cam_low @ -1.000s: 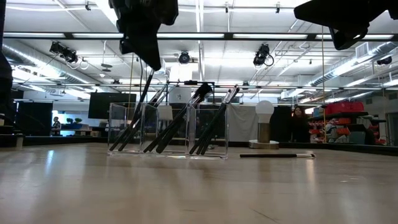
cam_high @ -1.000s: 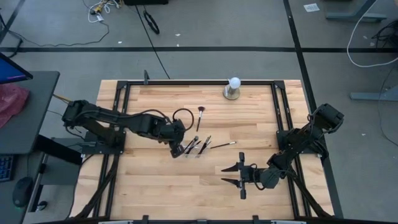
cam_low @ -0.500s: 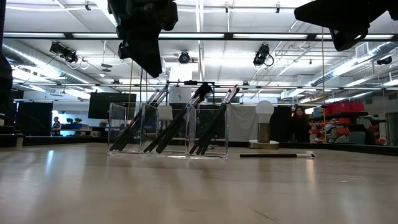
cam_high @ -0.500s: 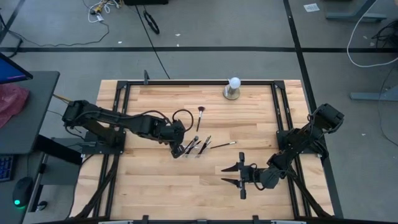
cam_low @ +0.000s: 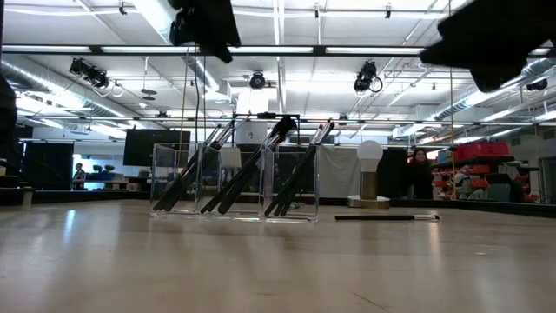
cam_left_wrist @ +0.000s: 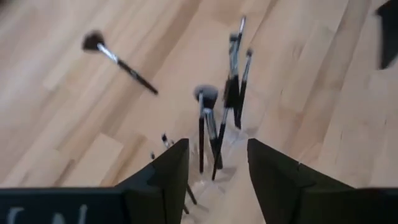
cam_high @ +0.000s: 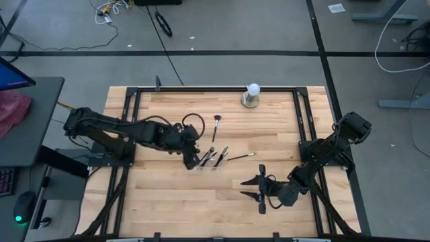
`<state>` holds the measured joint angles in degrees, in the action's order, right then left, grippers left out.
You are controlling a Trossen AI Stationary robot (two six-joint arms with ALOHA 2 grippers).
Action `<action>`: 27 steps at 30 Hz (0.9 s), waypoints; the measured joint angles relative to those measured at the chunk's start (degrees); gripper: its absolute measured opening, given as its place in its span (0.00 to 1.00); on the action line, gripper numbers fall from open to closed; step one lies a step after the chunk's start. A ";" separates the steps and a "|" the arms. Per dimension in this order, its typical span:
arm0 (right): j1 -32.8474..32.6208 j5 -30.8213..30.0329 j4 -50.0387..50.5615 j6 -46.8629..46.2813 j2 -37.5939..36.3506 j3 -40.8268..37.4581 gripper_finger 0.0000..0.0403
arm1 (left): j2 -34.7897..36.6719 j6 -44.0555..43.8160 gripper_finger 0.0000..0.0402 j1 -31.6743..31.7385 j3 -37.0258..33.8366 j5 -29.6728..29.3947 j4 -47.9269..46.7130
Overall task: Put items in baskets/containers
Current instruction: Put the eyeshadow brush into the transparent organizer
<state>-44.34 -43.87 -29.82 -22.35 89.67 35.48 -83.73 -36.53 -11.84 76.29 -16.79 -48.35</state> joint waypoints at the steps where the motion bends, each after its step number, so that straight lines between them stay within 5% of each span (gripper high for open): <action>1: 0.05 0.00 1.95 -2.75 0.00 0.00 0.38 | 0.01 0.15 0.40 -1.08 0.45 -1.77 0.05; 12: 7.55 7.13 32.78 -42.30 0.00 0.00 0.38 | -5.35 -7.57 0.36 -18.59 0.58 -29.12 4.00; 21: 16.76 6.20 31.59 -43.08 1.16 0.00 0.43 | -14.05 -9.46 0.35 -28.10 0.54 -37.69 13.89; 27: 21.92 6.85 17.97 -34.39 7.45 0.02 0.32 | -16.87 -13.11 0.35 -30.77 0.54 -41.44 15.39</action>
<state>-22.42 -37.02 -11.85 -56.74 97.11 35.50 -100.60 -49.64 -42.61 76.83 -58.22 -32.96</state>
